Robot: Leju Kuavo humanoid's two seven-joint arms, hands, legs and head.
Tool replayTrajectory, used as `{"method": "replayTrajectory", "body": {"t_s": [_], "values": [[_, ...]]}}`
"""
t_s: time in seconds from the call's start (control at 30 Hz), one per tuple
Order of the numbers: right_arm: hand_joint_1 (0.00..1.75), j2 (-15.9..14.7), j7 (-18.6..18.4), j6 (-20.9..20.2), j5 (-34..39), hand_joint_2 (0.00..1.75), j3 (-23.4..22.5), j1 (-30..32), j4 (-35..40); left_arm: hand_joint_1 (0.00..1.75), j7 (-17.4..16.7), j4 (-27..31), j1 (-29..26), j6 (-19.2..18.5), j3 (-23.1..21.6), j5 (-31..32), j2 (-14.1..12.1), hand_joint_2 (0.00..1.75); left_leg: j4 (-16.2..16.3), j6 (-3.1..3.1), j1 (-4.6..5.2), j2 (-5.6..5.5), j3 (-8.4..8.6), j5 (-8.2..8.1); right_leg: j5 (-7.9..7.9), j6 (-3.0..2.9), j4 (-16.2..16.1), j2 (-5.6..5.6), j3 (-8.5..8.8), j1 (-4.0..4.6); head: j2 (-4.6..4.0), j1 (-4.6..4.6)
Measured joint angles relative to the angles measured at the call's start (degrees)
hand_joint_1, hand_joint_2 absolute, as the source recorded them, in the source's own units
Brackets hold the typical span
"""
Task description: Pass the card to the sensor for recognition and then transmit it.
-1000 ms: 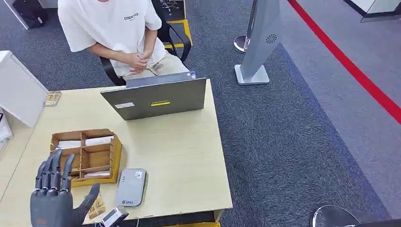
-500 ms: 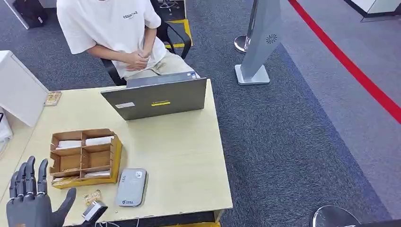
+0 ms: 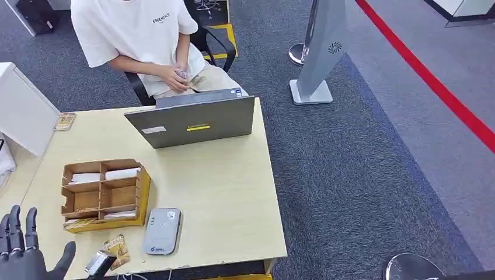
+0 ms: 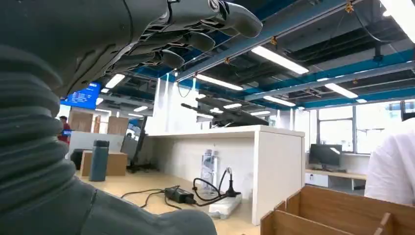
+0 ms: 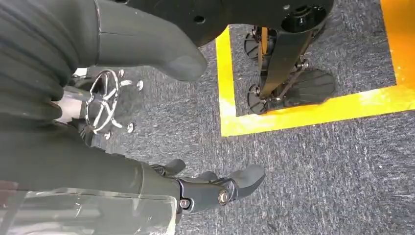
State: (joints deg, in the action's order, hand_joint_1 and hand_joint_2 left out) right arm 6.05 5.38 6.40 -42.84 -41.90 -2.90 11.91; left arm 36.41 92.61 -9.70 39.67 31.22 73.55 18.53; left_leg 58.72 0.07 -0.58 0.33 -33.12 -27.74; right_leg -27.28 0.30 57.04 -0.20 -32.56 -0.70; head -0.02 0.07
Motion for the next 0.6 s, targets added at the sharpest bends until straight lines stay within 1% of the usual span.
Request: {"method": "replayTrajectory", "body": {"t_s": [0.07, 0.13, 0.27, 0.37, 0.4, 0.6], "values": [[0.0, 0.0, -0.3, 0.0, -0.3, 1.75, 0.0, 0.0, 0.0, 0.0, 1.4, -1.1, 0.8, 0.0, 2.2, 0.0, -0.1, 1.75, 0.0, 0.0, 0.0, 0.01, 0.02, 0.0, 0.0, 0.0, 0.0, 0.02, 0.0, 0.0, 0.0, 0.0], [0.0, 0.0, -0.4, 0.1, -0.7, 1.75, 0.0, 0.0, 0.0, 0.0, 2.0, -2.1, 1.7, 0.0, 3.8, 0.4, -0.1, 1.75, 0.0, 0.0, 0.0, 0.01, 0.02, 0.0, 0.0, 0.0, 0.0, 0.02, 0.0, 0.0, 0.0, 0.0], [0.0, 0.1, -0.6, 0.1, -0.9, 1.75, 0.0, -0.1, 0.0, 0.0, 2.0, -4.9, 3.4, 0.0, 6.1, 1.9, -0.2, 1.75, 0.0, 0.0, 0.0, 0.01, 0.03, 0.0, 0.0, 0.0, 0.0, 0.02, 0.0, 0.0, 0.0, 0.0], [0.0, 0.2, -0.6, 0.1, -1.3, 1.75, 0.0, -0.1, 0.0, 0.0, 1.0, -7.5, 5.1, 0.0, 7.1, 3.2, -0.5, 1.75, 0.0, 0.0, 0.0, 0.0, 0.02, 0.0, 0.0, 0.0, 0.0, 0.02, 0.0, 0.0, 0.0, 0.0], [0.0, 0.3, -0.9, 0.0, -1.5, 1.75, 0.0, -0.2, 0.0, 0.0, 0.1, -8.2, 5.6, 0.0, 7.3, 3.3, -0.5, 1.75, 0.0, 0.0, 0.0, 0.01, 0.02, 0.0, 0.0, 0.0, 0.0, 0.02, 0.01, 0.0, 0.0, 0.0], [0.0, 0.3, -1.2, -0.1, -2.5, 1.75, -0.3, -0.2, 0.0, 0.0, -2.9, -11.6, 7.3, 0.0, 7.3, 4.5, -0.9, 1.75, 0.0, 0.0, 0.01, -0.01, 0.01, 0.0, 0.0, 0.0, 0.0, -0.02, 0.0, 0.0, 0.0, 0.02]]}}
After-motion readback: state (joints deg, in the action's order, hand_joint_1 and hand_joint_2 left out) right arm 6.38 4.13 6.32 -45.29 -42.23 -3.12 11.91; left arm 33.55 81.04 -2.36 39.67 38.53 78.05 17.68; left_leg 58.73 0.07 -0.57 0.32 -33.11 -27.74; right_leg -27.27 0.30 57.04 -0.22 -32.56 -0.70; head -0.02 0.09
